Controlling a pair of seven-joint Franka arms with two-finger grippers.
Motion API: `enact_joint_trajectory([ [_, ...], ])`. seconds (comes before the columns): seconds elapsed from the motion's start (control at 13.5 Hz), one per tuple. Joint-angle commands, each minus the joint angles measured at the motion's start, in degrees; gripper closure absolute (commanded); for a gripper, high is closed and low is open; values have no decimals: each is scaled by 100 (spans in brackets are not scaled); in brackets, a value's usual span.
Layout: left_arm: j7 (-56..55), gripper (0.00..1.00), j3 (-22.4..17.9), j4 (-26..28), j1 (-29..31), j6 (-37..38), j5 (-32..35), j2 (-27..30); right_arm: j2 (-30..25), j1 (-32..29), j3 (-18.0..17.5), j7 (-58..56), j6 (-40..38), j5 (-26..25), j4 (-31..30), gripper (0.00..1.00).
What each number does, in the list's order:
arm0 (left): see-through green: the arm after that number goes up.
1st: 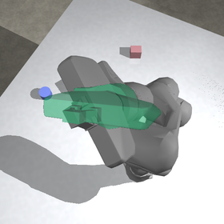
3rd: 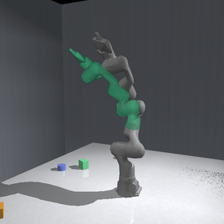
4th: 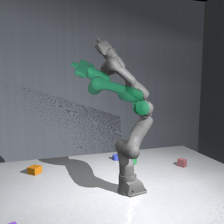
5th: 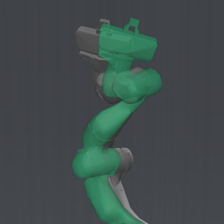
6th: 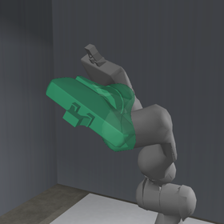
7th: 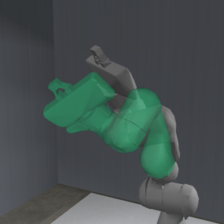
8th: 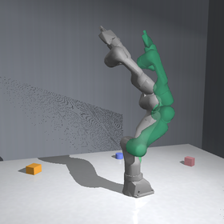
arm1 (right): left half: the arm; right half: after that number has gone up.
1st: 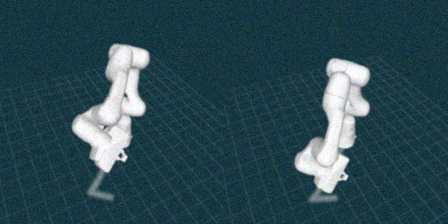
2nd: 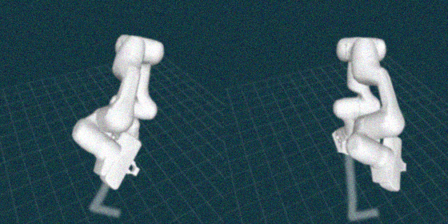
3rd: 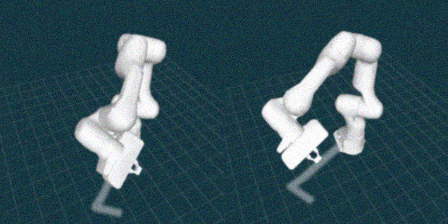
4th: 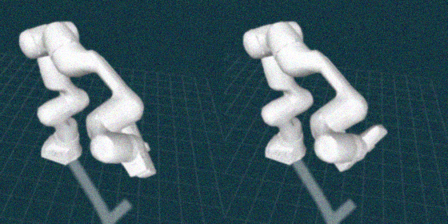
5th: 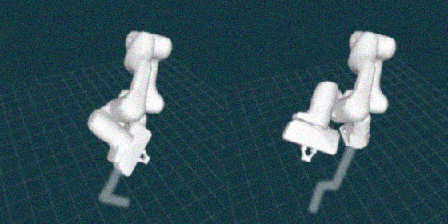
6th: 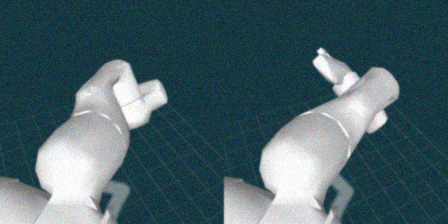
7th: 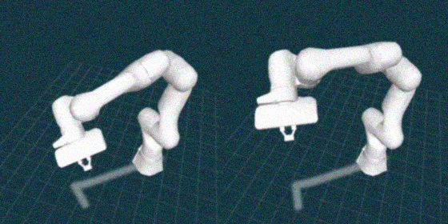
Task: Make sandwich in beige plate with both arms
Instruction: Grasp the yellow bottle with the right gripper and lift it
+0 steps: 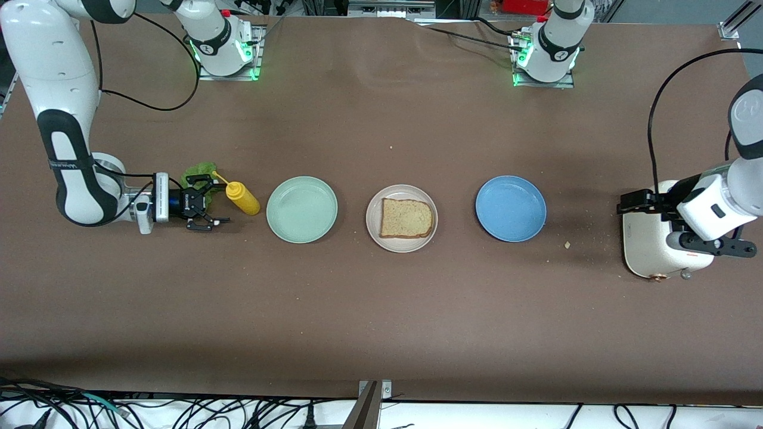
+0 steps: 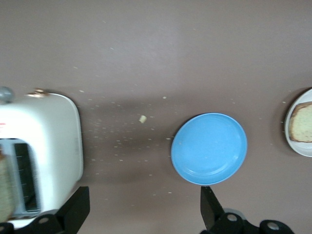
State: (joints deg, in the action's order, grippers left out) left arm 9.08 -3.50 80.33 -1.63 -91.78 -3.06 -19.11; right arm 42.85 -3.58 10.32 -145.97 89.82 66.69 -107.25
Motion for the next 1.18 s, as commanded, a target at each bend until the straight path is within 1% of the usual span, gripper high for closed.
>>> enact_joint_trajectory([
  [0.0, -151, 0, 25, 26, -275, 195, 578, 390, 65, -64, -206, -274, -289, 186, 152, 0],
  [0.22, -504, 0, 60, 166, -294, 511, 587, 724, 179, -38, -232, -677, -378, 327, 152, 1],
  [0.3, -504, 0, 69, 167, -294, 607, 587, 812, 215, -63, -285, -687, -378, 327, 143, 3],
  [0.37, -504, 0, 69, 167, -294, 695, 587, 908, 259, -72, -294, -679, -465, 327, 151, 18],
  [0.44, -513, 0, 69, 158, -285, 705, 544, 996, 285, -64, -294, -661, -535, 379, 152, 48],
  [0.52, -513, 0, 60, 141, -285, 714, 517, 1023, 294, -64, -294, -652, -553, 406, 152, 71],
  [0.66, -513, 0, 51, 105, -276, 705, 508, 1067, 294, -64, -303, -652, -589, 406, 160, 100],
  [0.89, -783, 0, 60, 79, -276, 766, 473, 1208, 259, -38, -294, -478, -720, 406, 318, 100],
  [0.96, -985, 0, 60, 70, -276, 766, 473, 1217, 224, -20, -294, -233, -799, 397, 405, 100],
  [1.11, -953, 0, 69, 70, -276, 758, 464, 1217, 84, 7, -303, 303, -878, 318, 643, 100],
])
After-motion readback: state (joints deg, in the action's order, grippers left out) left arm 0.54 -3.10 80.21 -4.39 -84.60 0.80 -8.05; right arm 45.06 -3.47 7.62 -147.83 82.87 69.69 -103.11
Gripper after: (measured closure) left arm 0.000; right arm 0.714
